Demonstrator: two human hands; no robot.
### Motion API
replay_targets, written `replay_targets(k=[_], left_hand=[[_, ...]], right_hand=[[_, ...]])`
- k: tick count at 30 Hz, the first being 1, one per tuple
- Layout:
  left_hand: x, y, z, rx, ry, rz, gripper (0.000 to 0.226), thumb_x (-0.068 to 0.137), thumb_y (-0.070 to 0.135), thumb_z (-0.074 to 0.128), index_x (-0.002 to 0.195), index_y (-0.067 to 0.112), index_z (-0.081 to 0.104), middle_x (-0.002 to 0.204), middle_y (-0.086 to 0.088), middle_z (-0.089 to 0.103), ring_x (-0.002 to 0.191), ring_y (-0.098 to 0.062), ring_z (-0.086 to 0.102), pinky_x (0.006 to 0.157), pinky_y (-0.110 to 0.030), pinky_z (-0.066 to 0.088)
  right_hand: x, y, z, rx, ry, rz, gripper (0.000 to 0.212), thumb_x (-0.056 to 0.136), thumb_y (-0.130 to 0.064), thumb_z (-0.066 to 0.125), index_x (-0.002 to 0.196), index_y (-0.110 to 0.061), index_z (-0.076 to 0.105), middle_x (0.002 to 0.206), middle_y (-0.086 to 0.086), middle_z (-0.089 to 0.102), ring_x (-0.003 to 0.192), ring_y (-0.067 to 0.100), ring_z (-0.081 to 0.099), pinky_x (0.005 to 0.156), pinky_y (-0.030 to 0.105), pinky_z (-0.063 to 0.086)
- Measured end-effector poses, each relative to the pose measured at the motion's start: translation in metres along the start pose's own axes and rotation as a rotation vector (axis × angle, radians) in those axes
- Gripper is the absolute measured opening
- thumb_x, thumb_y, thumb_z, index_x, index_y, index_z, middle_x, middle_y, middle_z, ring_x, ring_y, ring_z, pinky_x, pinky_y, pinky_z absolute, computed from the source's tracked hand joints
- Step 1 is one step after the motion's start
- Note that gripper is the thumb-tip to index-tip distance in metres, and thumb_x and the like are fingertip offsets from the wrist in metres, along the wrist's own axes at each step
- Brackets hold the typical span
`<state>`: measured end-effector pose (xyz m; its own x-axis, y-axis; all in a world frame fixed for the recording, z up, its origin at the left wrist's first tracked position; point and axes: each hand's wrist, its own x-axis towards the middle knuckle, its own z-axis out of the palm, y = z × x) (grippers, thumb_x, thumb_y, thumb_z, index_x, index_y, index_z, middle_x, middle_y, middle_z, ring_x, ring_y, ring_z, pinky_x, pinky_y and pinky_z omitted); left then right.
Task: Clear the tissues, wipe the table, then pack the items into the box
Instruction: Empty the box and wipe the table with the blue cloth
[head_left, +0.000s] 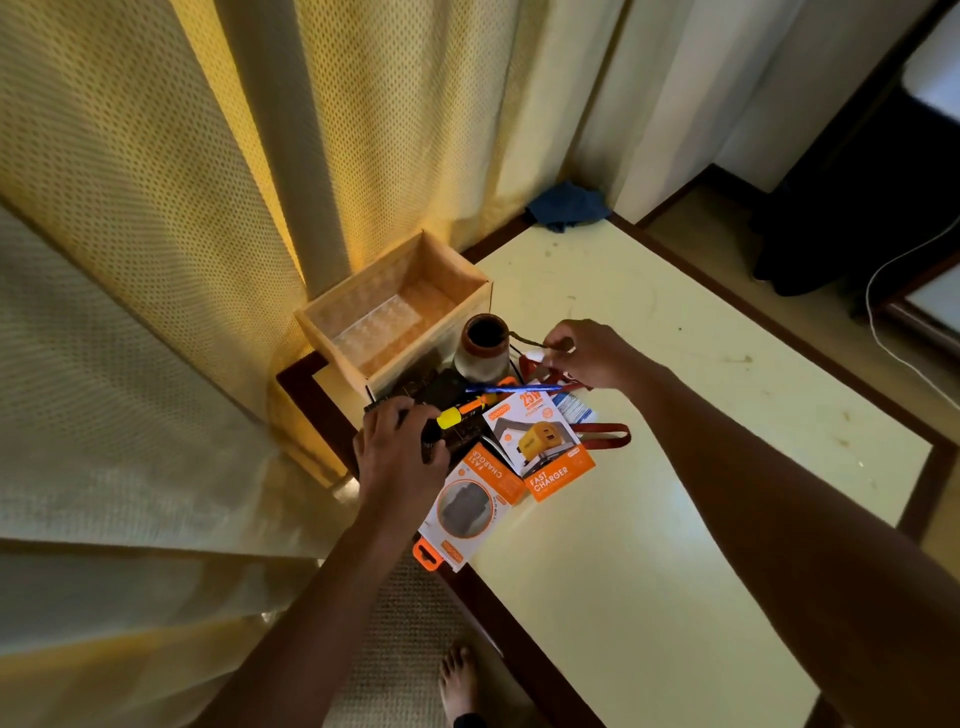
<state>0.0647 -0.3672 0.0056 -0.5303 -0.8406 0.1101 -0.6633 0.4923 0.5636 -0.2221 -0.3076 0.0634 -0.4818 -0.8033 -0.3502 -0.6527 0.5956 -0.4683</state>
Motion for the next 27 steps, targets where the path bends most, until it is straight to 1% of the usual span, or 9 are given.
replay_targets(k=[5, 7, 9, 11, 12, 15, 17, 23, 27], left_hand=[[-0.003, -0.004, -0.005, -0.002, 0.001, -0.006, 0.035, 0.082, 0.014, 0.079, 0.115, 0.021, 0.07, 0.126, 0.0, 0.058, 0.121, -0.022, 0.047, 0.102, -0.051, 0.043], [-0.003, -0.005, -0.006, -0.009, 0.005, -0.006, 0.035, 0.082, 0.013, 0.079, 0.115, 0.02, 0.07, 0.126, 0.0, 0.058, 0.12, -0.021, 0.046, 0.102, -0.052, 0.043], [-0.003, -0.004, -0.005, -0.007, 0.002, -0.006, 0.035, 0.081, 0.013, 0.079, 0.114, 0.02, 0.07, 0.126, 0.0, 0.058, 0.121, -0.021, 0.046, 0.101, -0.052, 0.043], [-0.002, -0.004, -0.003, 0.003, 0.0, -0.001, 0.035, 0.081, 0.013, 0.08, 0.113, 0.02, 0.07, 0.125, -0.001, 0.058, 0.121, -0.023, 0.047, 0.101, -0.052, 0.042], [-0.002, -0.003, -0.003, 0.01, -0.004, 0.002, 0.035, 0.081, 0.013, 0.08, 0.113, 0.02, 0.07, 0.125, -0.001, 0.058, 0.122, -0.024, 0.048, 0.102, -0.051, 0.041], [0.0, -0.001, -0.003, 0.019, -0.026, -0.004, 0.034, 0.083, 0.015, 0.078, 0.116, 0.021, 0.069, 0.126, -0.001, 0.057, 0.125, -0.026, 0.049, 0.105, -0.05, 0.039], [0.002, 0.001, -0.003, 0.017, -0.042, -0.013, 0.034, 0.085, 0.016, 0.076, 0.118, 0.022, 0.068, 0.128, 0.0, 0.056, 0.127, -0.025, 0.048, 0.106, -0.051, 0.038], [0.003, 0.004, -0.006, 0.01, -0.059, -0.022, 0.034, 0.087, 0.017, 0.073, 0.119, 0.024, 0.067, 0.127, 0.002, 0.056, 0.127, -0.023, 0.047, 0.107, -0.049, 0.035], [0.0, 0.006, -0.007, 0.002, -0.064, -0.025, 0.032, 0.087, 0.016, 0.073, 0.118, 0.023, 0.067, 0.125, 0.001, 0.057, 0.128, -0.024, 0.048, 0.108, -0.049, 0.035]], right_hand=[[0.017, -0.006, 0.001, 0.052, -0.077, 0.016, 0.031, 0.092, -0.031, 0.075, 0.119, -0.016, 0.069, 0.105, 0.003, 0.071, 0.094, 0.021, 0.071, 0.083, 0.034, 0.059], [0.02, -0.002, 0.006, 0.089, -0.066, 0.037, 0.024, 0.094, -0.029, 0.072, 0.114, -0.015, 0.07, 0.1, 0.003, 0.071, 0.093, 0.021, 0.07, 0.077, 0.03, 0.054], [0.021, 0.003, 0.013, 0.063, -0.064, 0.045, 0.011, 0.096, -0.027, 0.068, 0.1, -0.017, 0.07, 0.093, 0.003, 0.07, 0.091, 0.025, 0.069, 0.068, 0.029, 0.047], [0.019, 0.005, 0.018, -0.005, -0.079, 0.008, 0.012, 0.098, -0.025, 0.065, 0.088, -0.022, 0.068, 0.088, 0.002, 0.07, 0.086, 0.024, 0.067, 0.062, 0.026, 0.044], [0.018, 0.006, 0.02, -0.051, -0.08, -0.017, 0.012, 0.1, -0.023, 0.062, 0.09, -0.023, 0.07, 0.091, 0.002, 0.072, 0.083, 0.021, 0.066, 0.06, 0.023, 0.041], [0.016, 0.005, 0.023, -0.125, -0.055, -0.092, 0.022, 0.102, -0.017, 0.058, 0.116, -0.02, 0.075, 0.104, 0.002, 0.075, 0.081, 0.015, 0.062, 0.059, 0.017, 0.037], [0.016, 0.004, 0.022, -0.148, -0.068, -0.12, 0.024, 0.103, -0.018, 0.057, 0.119, -0.021, 0.075, 0.106, 0.002, 0.075, 0.082, 0.017, 0.062, 0.06, 0.018, 0.037], [0.007, 0.009, 0.017, 0.009, -0.009, -0.083, 0.038, 0.1, 0.001, 0.052, 0.127, -0.016, 0.072, 0.121, 0.006, 0.073, 0.11, 0.023, 0.067, 0.071, 0.021, 0.045], [-0.001, 0.017, 0.016, 0.038, 0.018, -0.098, 0.032, 0.103, -0.005, 0.052, 0.128, -0.013, 0.07, 0.125, 0.008, 0.072, 0.112, 0.024, 0.069, 0.092, 0.036, 0.058]])
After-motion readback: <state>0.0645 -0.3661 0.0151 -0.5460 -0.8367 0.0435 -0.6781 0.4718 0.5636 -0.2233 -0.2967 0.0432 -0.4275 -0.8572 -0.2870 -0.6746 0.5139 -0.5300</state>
